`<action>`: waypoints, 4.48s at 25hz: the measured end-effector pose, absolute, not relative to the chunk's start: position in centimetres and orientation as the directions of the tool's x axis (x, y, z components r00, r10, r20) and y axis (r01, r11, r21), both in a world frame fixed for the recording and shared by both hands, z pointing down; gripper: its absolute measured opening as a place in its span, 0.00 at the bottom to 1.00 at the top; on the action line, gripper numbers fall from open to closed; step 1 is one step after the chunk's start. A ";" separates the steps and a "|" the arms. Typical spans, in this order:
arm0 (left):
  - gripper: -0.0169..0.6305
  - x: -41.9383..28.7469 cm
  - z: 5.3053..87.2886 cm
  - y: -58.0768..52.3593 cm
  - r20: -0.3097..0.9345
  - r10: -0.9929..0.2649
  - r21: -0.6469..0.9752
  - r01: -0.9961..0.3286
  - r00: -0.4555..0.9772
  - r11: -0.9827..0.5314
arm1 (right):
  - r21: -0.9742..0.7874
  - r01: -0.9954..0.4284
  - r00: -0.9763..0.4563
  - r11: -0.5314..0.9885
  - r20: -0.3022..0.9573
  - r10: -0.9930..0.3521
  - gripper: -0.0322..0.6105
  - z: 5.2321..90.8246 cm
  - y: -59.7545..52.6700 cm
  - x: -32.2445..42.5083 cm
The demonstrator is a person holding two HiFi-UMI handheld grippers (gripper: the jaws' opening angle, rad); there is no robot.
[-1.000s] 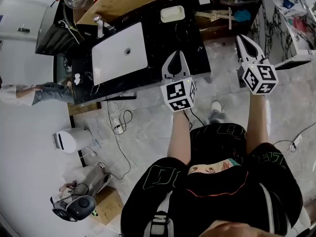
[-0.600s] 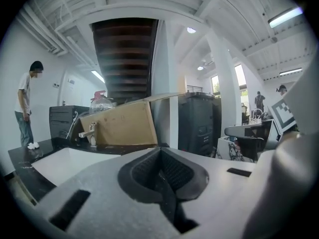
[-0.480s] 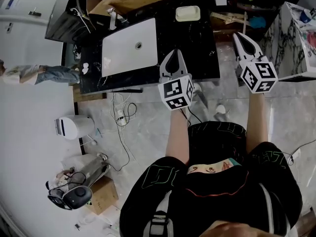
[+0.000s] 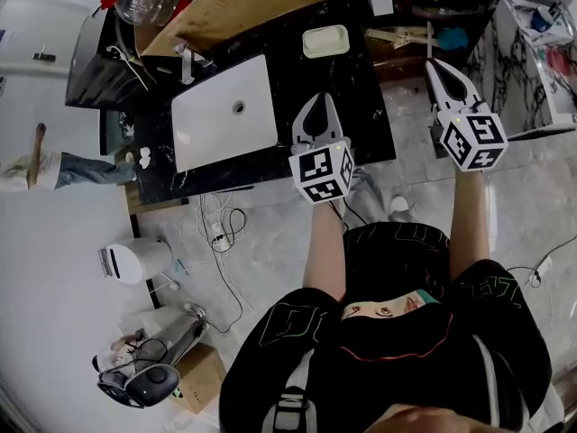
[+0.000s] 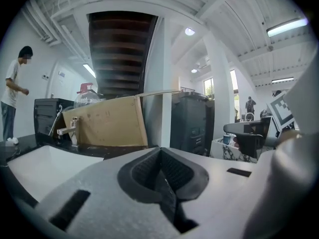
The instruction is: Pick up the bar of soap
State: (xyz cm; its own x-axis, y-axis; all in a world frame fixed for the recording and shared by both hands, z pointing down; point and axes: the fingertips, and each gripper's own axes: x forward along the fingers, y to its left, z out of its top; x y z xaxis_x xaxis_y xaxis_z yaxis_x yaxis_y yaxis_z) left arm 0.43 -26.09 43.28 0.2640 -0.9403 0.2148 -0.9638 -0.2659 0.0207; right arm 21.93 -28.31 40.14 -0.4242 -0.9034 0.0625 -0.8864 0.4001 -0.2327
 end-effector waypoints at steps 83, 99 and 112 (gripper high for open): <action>0.04 -13.0 51.3 -48.4 0.211 -0.901 0.360 -0.887 0.380 -0.290 | -0.066 -0.010 -0.033 0.998 0.997 0.066 0.37 59.0 -46.4 -2.7; 0.04 -13.7 48.8 -43.9 0.223 -0.936 0.279 -0.938 0.274 -0.208 | 0.041 -0.168 -0.291 0.985 0.953 -0.089 0.36 57.7 -46.4 -2.2; 0.04 -11.3 46.9 -38.0 0.225 -0.959 0.156 -0.978 0.175 -0.141 | 0.232 -0.320 -0.560 0.919 0.736 -0.380 0.36 49.8 -44.2 -1.3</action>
